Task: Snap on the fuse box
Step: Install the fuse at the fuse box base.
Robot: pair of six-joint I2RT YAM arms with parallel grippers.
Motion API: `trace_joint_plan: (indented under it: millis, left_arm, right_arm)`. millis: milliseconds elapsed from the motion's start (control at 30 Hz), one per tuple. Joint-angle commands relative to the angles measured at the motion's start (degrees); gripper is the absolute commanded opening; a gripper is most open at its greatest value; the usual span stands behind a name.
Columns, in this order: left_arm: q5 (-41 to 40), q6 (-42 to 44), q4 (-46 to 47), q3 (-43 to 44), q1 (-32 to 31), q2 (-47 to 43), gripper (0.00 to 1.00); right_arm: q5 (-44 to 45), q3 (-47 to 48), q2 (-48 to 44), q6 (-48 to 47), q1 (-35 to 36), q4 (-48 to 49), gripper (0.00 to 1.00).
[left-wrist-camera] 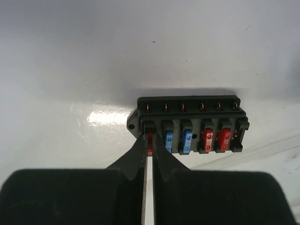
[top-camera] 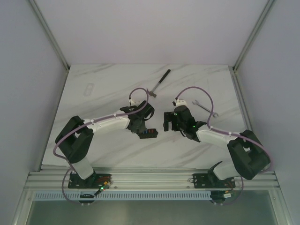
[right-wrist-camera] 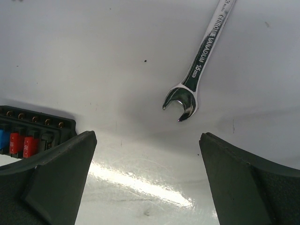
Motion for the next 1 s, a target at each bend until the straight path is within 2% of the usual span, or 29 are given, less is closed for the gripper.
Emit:
trace_joint_plan:
  millis: [0,233,433,600,700,833,967]
  left_arm:
    - [0.68,-1.01,-2.44,-9.01,-0.05,8.39,0.0]
    - [0.69,-2.32,-1.76,-15.28,-0.23,6.47,0.0]
    - [1.16,-2.85,-2.44,-13.64,-1.09,0.8,0.0]
    - [-0.41,-2.84,-2.95,-9.53,-1.29,-4.24,0.3]
    - [-1.8,-1.74,-2.93,-6.58,-1.29,-6.81,0.4]
    - [-2.93,-0.29,-2.9,-4.0,-0.95,-9.62,0.43]
    - [-1.87,0.63,-1.45,-4.58,0.43,-11.57,0.36]
  right_arm:
    - [-0.63,1.98,1.02,0.48,-0.17,0.91,1.0]
    - [-1.29,2.37,1.28,0.6,-0.17,0.75,1.0]
    - [-2.03,3.02,0.37,0.65,-0.17,0.08,1.0]
    - [-2.5,3.83,-0.11,0.84,-0.09,-0.93,1.0]
    - [-3.04,4.27,-0.56,1.24,-0.12,-1.45,1.0]
    - [-2.92,5.22,-1.31,1.46,-0.1,-2.82,1.0]
    - [-2.85,5.7,-1.92,1.8,-0.07,-3.47,1.0]
